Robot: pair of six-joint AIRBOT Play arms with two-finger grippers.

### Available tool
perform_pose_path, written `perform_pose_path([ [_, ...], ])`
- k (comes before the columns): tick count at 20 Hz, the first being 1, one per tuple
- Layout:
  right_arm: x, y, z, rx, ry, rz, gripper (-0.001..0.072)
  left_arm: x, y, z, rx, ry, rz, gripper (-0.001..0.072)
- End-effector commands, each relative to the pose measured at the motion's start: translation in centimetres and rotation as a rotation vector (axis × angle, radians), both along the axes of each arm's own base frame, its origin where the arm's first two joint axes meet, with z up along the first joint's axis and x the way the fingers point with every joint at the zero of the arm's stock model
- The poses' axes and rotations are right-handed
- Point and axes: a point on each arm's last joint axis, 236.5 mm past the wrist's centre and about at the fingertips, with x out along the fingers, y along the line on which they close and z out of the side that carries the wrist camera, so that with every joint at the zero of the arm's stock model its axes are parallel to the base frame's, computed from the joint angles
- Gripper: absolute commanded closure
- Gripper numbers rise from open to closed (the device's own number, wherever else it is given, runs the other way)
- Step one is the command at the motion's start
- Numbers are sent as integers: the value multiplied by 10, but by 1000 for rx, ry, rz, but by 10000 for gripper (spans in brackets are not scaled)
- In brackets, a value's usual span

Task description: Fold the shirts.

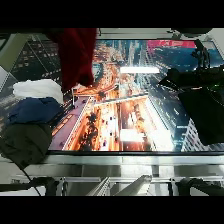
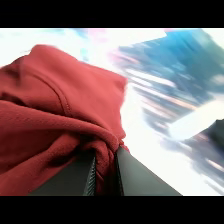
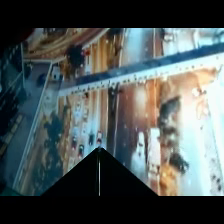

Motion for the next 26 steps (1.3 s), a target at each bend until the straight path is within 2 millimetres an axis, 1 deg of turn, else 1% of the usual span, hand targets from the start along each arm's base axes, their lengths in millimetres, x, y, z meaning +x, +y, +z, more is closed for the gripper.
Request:
perform_pose_path([
  [1, 0, 0, 0, 0, 0, 1, 690, -54, -62, -16, 1, 77, -146, 685],
  [3, 0, 0, 0, 0, 0, 1, 690, -61, -78, -44, 10, 140, -177, 685],
  [5, 0, 1, 0, 0, 0, 1, 690, -59, -84, -72, 11, 193, -173, 684],
  [6, 0, 1, 0, 0, 0, 1, 690, -58, -84, -83, 14, 217, -170, 565],
  [7, 0, 0, 0, 0, 0, 1, 690, -58, -84, -92, 19, 238, -174, 259],
  [8, 0, 1, 0, 1, 0, 1, 689, -58, -81, -95, 21, 255, -171, -13],
  [9, 0, 1, 1, 6, 0, 1, 690, -59, -76, -95, 15, 274, -162, -8],
  [10, 0, 4, 3, 22, 1, 1, 690, -60, -67, -94, 22, 290, -156, -8],
  [11, -1, 8, 6, 47, 3, 3, 690, -61, -56, -92, 25, 315, -149, -8],
  [12, -6, 15, 10, 81, 22, 21, 690, -63, -42, -92, 21, 356, -133, -7],
  [13, -11, 20, 11, 101, 37, 37, 690, -66, -28, -97, 21, 405, -120, -7],
  [14, -11, 21, 12, 110, 38, 37, 689, -71, -13, -106, 23, 465, -107, -7],
  [15, -11, 22, 13, 118, 40, 38, 687, -77, 3, -123, 28, 531, -96, -6],
  [17, -9, 22, 8, 117, 52, 38, 677, -88, 32, -168, 12, 678, -50, -6],
  [18, -8, 23, 2, 112, 58, 46, 486, -92, 43, -193, -4, 740, -19, -6],
  [19, -7, 25, -5, 99, 56, 70, 231, -97, 53, -218, -17, 788, 14, -6],
  [20, -5, 28, -14, 93, 61, 93, 194, -100, 64, -243, -32, 824, 55, -5],
  [21, -5, 34, -25, 87, 75, 119, 233, -102, 74, -268, -44, 850, 98, -5],
  [22, -5, 42, -37, 82, 93, 143, 232, -104, 82, -287, -52, 872, 131, 12],
  [23, -4, 53, -51, 66, 95, 182, 232, -106, 89, -306, -58, 895, 156, 11],
  [24, -3, 64, -64, 47, 86, 221, 232, -110, 92, -321, -59, 923, 162, 11],
  [26, 1, 92, -92, 7, 55, 282, 232, -119, 89, -349, -49, 978, 134, 11],
])
